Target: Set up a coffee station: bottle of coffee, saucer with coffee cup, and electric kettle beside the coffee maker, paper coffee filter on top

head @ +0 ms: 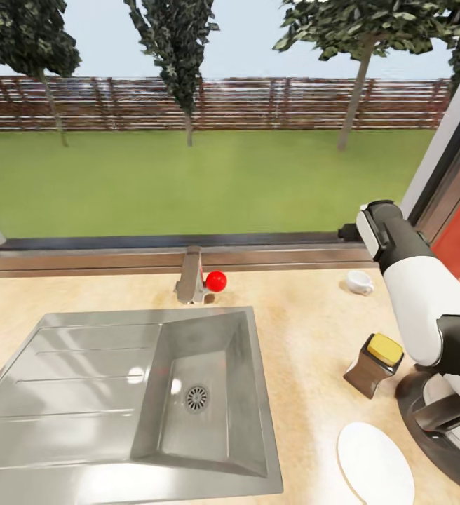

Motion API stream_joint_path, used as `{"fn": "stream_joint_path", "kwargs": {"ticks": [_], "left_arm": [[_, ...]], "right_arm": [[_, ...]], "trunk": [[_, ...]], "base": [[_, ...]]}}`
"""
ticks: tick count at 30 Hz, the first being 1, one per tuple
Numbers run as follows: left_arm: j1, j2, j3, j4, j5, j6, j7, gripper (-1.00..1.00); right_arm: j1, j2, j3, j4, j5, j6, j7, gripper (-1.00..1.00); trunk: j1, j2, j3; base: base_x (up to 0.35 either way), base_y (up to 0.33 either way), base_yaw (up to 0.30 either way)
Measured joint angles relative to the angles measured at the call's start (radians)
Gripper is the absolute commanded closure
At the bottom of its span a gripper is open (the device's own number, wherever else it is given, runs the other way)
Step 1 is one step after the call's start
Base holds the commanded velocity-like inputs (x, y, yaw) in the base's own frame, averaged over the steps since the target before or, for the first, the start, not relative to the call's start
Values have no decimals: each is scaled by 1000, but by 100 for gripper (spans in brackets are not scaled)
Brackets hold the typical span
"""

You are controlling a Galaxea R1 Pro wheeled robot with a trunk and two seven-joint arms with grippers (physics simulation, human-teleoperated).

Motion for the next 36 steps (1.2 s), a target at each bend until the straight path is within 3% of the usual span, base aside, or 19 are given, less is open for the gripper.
{"fn": "stream_joint_path", "kwargs": {"ticks": [36], "left_arm": [[0, -1, -2, -1, 0, -1, 0, -100]], "right_arm": [[0, 7, 2, 9, 0, 4, 0, -100]], "trunk": [[0, 0, -56]], "base": [[0, 0, 0]]}}
